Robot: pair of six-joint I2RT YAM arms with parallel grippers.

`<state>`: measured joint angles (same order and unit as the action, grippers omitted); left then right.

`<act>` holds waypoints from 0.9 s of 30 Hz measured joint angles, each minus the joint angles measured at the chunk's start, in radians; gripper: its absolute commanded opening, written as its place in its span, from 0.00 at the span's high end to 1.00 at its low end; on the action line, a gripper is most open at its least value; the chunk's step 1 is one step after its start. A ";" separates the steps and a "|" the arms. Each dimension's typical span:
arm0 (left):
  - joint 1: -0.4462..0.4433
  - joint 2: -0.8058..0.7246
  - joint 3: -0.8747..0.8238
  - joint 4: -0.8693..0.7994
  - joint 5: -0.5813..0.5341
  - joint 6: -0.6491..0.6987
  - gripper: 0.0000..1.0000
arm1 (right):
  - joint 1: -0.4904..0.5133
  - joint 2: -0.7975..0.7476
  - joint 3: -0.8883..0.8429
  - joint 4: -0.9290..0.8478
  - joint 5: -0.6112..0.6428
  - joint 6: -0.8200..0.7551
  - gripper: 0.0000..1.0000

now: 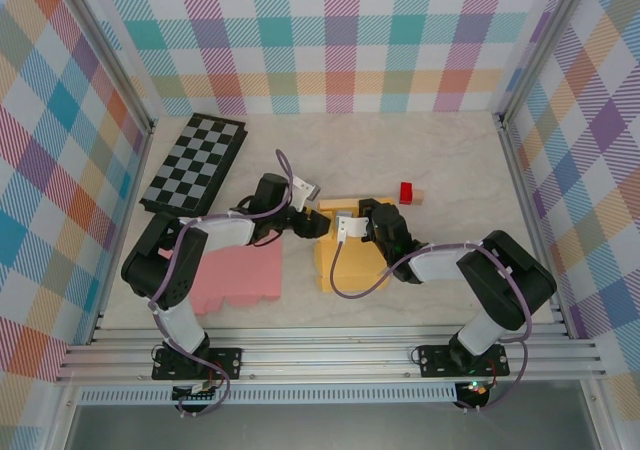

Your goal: Fold the paper box

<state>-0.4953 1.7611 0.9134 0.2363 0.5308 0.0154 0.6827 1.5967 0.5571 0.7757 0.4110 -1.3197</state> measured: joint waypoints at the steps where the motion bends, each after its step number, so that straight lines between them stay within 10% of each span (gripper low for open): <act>1: -0.002 0.002 0.005 0.000 0.000 0.000 0.31 | 0.000 -0.001 0.000 0.000 0.000 0.000 1.00; 27: -0.062 0.018 0.032 -0.005 -0.204 -0.003 0.60 | 0.000 -0.010 0.000 -0.023 -0.003 0.004 1.00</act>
<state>-0.5571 1.7794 0.9451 0.2310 0.3267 0.0128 0.6827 1.5864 0.5571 0.7528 0.4080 -1.3159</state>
